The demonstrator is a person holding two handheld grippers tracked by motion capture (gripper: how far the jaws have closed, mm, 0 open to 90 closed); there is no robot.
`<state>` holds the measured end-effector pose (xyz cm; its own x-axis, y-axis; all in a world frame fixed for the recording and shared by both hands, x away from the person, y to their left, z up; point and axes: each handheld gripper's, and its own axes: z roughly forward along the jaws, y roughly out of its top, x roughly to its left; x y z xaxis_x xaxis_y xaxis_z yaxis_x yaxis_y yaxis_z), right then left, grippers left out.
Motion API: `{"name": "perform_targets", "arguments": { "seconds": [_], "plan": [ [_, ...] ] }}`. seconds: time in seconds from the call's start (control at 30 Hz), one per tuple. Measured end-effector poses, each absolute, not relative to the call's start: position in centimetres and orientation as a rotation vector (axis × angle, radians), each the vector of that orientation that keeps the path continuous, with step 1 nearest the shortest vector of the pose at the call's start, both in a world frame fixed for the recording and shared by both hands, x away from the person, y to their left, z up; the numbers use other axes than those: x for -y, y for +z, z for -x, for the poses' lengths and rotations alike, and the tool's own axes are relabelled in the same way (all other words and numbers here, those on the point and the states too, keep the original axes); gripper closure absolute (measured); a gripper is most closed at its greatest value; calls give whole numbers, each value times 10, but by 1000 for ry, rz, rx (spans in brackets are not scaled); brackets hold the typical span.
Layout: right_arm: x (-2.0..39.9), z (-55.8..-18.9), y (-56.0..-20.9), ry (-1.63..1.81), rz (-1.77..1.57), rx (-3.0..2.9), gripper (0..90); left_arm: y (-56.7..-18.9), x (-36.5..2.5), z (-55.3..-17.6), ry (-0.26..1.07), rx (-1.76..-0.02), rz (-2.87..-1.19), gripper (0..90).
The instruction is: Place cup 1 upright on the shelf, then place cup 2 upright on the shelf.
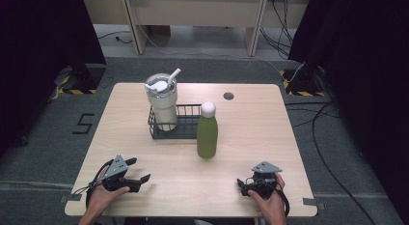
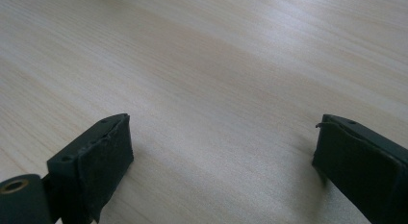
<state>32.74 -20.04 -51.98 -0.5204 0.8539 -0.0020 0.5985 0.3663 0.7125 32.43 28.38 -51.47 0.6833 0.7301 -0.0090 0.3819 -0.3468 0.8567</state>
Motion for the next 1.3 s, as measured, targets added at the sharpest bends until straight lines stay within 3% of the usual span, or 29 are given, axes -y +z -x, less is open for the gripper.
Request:
{"name": "perform_targets", "arguments": {
  "seconds": [0.73, 0.93, 1.3],
  "plan": [
    [200, -327, -520, 946, -1268, -2261, 67, -525, -279, -314, 459, -866, -2147, 145],
    [200, -327, -520, 942, -1268, -2262, 69, -526, -282, -316, 391, -902, -2139, 142],
    [200, -327, -520, 941, -1263, -2263, 71, -526, -282, -317, 383, -902, -2139, 138]
  ]
}}
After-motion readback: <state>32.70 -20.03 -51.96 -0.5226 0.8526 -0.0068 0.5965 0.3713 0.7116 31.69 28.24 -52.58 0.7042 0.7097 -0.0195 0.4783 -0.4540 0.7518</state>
